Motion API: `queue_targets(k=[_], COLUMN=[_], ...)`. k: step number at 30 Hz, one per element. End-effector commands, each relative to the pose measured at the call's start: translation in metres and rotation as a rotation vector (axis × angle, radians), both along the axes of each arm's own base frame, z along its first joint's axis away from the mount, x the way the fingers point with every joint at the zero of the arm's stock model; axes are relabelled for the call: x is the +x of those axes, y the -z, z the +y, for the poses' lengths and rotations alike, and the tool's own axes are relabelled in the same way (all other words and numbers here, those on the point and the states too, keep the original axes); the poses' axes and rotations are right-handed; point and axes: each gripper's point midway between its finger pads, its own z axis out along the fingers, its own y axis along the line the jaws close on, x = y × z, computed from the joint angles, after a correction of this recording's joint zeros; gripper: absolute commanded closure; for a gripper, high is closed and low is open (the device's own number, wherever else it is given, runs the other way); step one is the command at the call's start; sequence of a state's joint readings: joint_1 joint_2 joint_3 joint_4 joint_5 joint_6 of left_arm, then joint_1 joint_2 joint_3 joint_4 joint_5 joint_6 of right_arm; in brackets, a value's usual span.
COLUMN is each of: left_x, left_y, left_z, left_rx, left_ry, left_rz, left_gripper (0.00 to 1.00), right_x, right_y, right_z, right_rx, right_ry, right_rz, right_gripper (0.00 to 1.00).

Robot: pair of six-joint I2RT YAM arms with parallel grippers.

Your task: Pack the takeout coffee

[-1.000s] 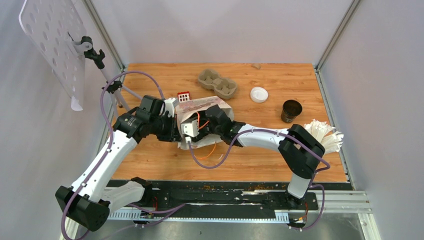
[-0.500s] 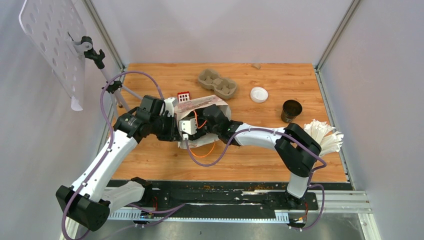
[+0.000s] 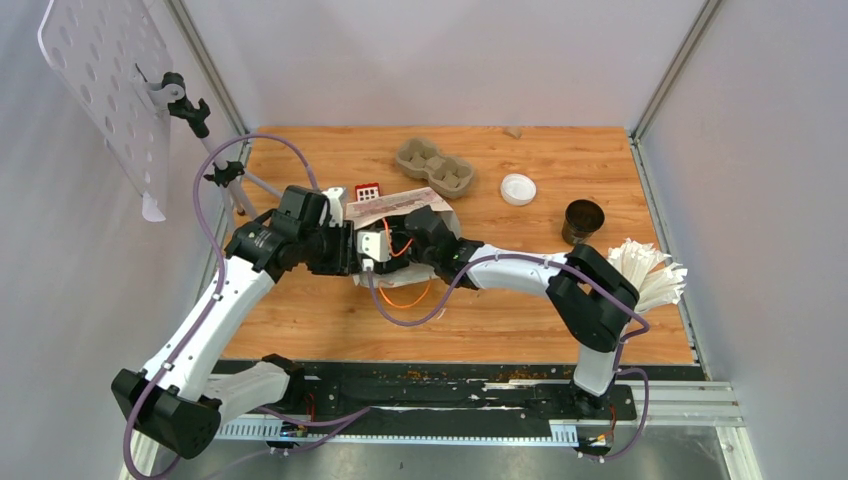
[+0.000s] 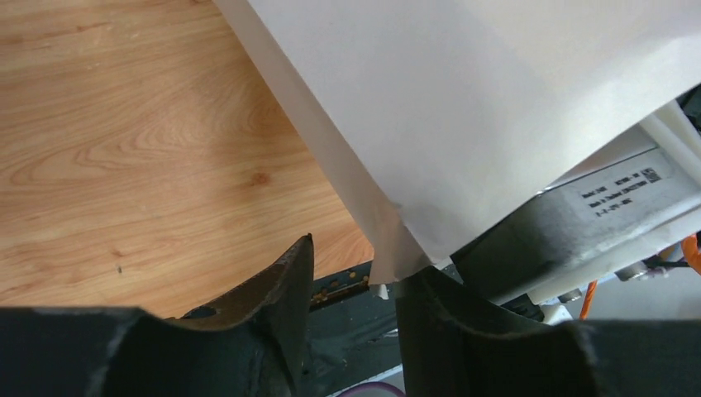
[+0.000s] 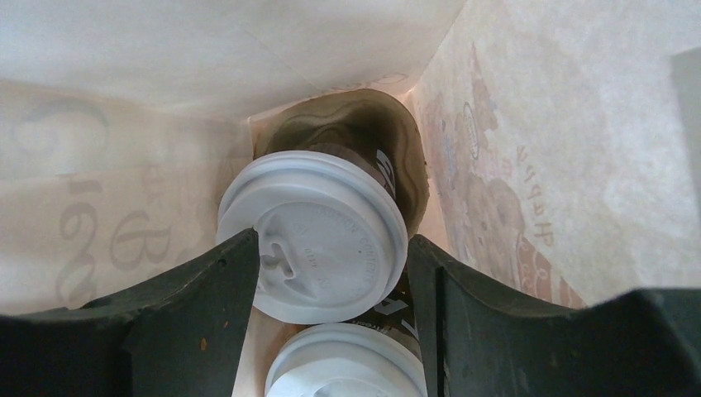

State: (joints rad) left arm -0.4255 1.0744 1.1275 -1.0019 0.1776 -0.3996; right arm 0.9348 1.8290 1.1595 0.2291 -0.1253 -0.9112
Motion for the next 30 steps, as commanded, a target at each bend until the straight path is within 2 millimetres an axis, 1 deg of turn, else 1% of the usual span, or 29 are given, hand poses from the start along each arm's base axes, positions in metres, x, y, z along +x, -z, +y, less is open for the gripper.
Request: queue_targets(k=[1,4,5,11,15,21,22,24,27,30], left_x=[0.018,0.023,0.024,0.035,0.043,0.05,0.051,0.05,0.048,0.046], left_y=[-0.018,-0.018,-0.018,-0.016,-0.013,-0.017,-0.019,-0.02,-0.019,-0.02], left_z=[-0.006,-0.004,-0.004,-0.002,-0.007,-0.015,-0.016,-0.015,-0.014,-0.016], left_rx=[-0.028,-0.017,-0.013,0.005,-0.004,-0.028,-0.031,-0.029,-0.023,-0.039], left_ry=[-0.024,-0.037,-0.041,-0.062,-0.059,-0.044,-0.043,-0.041,-0.042,-0.037], left_rz=[-0.075,-0.089,-0.095,-0.114,-0.125,-0.13,-0.134,-0.132,-0.124,-0.122], left_gripper=[0.5,0.42,0.41,0.39,0.39,0.62,0.71,0.8,0.92,1.0], right_x=[0.005,0.006,0.006,0.003,-0.001,-0.007,-0.008,-0.011,-0.017,-0.026], right_y=[-0.037,-0.041,-0.043,-0.053,-0.057,-0.07,-0.072,-0.076,-0.08,-0.084], right_z=[0.011,0.01,0.011,0.009,0.005,-0.001,-0.003,-0.007,-0.016,-0.026], right_rx=[0.095,0.102,0.105,0.111,0.101,0.104,0.104,0.106,0.093,0.081], right_ry=[0.004,0.007,0.008,0.018,0.021,0.028,0.029,0.038,0.062,0.095], right_rz=[-0.02,-0.016,-0.013,0.02,0.04,0.066,0.071,0.087,0.132,0.211], right_gripper=[0.35,0.35,0.35,0.36,0.36,0.36,0.36,0.37,0.36,0.36])
